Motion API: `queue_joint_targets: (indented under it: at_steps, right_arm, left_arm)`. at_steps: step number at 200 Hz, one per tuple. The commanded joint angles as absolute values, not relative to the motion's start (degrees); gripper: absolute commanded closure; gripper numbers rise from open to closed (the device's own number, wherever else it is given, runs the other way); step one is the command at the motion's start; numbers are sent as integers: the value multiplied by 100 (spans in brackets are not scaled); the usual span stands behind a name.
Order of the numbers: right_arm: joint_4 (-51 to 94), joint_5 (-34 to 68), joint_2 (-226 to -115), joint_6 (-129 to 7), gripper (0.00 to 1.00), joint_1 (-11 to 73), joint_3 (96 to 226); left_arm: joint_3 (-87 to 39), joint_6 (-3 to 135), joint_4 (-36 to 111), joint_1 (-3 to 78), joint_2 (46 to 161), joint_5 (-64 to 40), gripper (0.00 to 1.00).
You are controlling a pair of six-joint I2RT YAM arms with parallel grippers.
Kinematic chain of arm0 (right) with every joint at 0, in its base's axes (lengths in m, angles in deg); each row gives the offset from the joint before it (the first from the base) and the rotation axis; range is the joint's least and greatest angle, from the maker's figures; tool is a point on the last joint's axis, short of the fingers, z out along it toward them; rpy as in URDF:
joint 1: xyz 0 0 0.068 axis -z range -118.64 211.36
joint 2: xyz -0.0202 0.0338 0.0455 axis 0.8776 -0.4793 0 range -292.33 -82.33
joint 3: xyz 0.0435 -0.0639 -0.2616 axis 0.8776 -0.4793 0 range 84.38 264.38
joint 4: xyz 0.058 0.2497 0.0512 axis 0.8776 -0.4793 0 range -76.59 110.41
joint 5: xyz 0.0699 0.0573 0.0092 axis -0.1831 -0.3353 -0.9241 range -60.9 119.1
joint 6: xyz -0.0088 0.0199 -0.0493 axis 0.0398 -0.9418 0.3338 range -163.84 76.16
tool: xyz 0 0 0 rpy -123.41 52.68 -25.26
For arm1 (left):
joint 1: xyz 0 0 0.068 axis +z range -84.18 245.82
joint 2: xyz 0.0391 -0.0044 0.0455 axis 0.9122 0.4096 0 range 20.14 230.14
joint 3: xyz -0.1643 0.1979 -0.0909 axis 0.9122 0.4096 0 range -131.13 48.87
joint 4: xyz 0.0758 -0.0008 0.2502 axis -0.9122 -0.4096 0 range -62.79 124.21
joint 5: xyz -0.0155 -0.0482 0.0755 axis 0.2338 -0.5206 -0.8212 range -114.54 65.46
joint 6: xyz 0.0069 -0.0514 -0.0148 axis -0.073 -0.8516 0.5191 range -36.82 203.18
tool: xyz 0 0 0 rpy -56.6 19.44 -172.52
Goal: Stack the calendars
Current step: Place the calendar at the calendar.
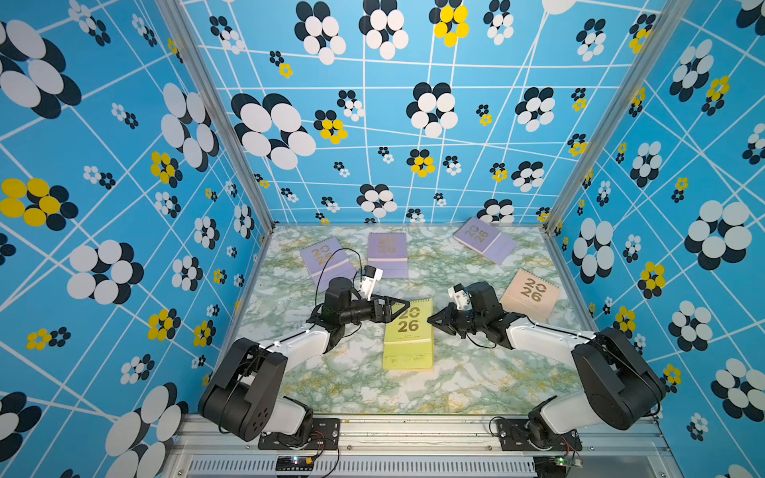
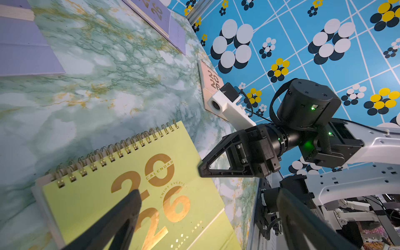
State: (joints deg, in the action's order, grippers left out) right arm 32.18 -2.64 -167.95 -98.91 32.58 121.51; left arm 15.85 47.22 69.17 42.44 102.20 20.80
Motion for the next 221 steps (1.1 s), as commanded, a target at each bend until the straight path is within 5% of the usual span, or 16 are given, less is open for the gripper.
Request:
queue_joint_targets:
  at_steps: [1, 221]
  right_arm:
    - [2685, 142, -16829, -9717, 100, 3280, 12070]
    - [2423, 537, -17247, -9591, 100, 3279, 11964]
  left_arm:
    - [1391, 4759, 7112, 4142, 10349, 2011, 1]
    - [1453, 4513, 7770, 3709, 11479, 1823, 0]
